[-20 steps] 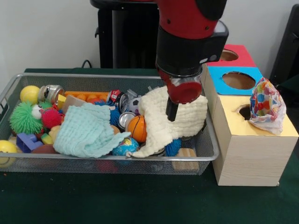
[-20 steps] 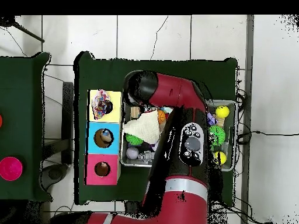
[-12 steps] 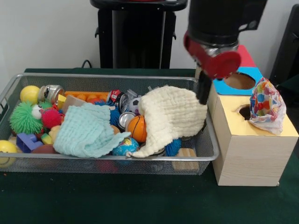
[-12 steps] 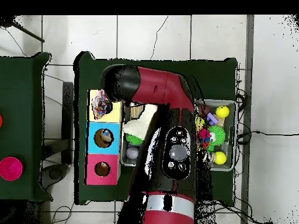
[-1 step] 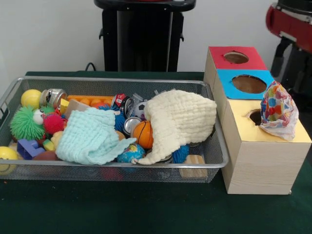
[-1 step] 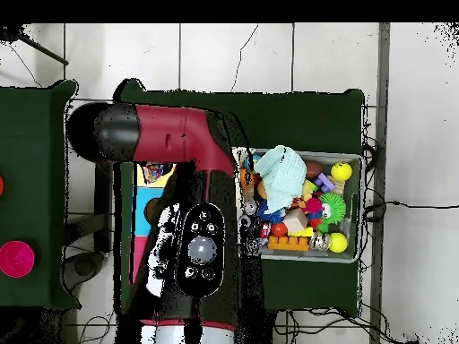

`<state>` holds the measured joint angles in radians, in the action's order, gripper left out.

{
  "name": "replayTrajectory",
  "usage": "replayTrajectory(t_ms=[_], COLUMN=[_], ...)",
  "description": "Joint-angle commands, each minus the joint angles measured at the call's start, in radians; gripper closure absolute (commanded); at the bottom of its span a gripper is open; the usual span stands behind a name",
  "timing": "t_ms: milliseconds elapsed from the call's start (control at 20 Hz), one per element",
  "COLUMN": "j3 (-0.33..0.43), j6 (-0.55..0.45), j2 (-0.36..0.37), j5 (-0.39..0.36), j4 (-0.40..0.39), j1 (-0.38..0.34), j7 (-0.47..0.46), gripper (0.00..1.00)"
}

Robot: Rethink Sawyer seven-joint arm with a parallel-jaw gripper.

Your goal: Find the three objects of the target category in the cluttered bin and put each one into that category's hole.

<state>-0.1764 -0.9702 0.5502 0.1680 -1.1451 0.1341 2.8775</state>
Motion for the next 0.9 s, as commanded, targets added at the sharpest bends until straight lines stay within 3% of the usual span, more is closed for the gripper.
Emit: replayTrajectory(t_ms=[50, 250, 450, 550, 800, 850, 900], j3=[-0.015, -0.002, -0.003, -0.040, -0.056, -0.064, -0.069], j6=[-0.006, -0.011, 0.019, 0.019, 0.058, 0.054, 0.033], j2=[-0.063, -0.080, -0.106, -0.126, -0.133, -0.138, -0.144], j5=[0.045, 0.101, 0.106, 0.088, 0.088, 0.094, 0.090], j4=[-0.054, -0.055, -0.043, -0.025, -0.044, -0.042, -0.032], j1=[0.032, 0.034, 0.033, 0.047, 0.051, 0.058, 0.061], j7=[0.275, 0.304, 0.257, 0.268, 0.236, 0.234, 0.236], gripper=[0.00, 0.00, 0.00, 0.00, 0.00, 1.00, 1.00])
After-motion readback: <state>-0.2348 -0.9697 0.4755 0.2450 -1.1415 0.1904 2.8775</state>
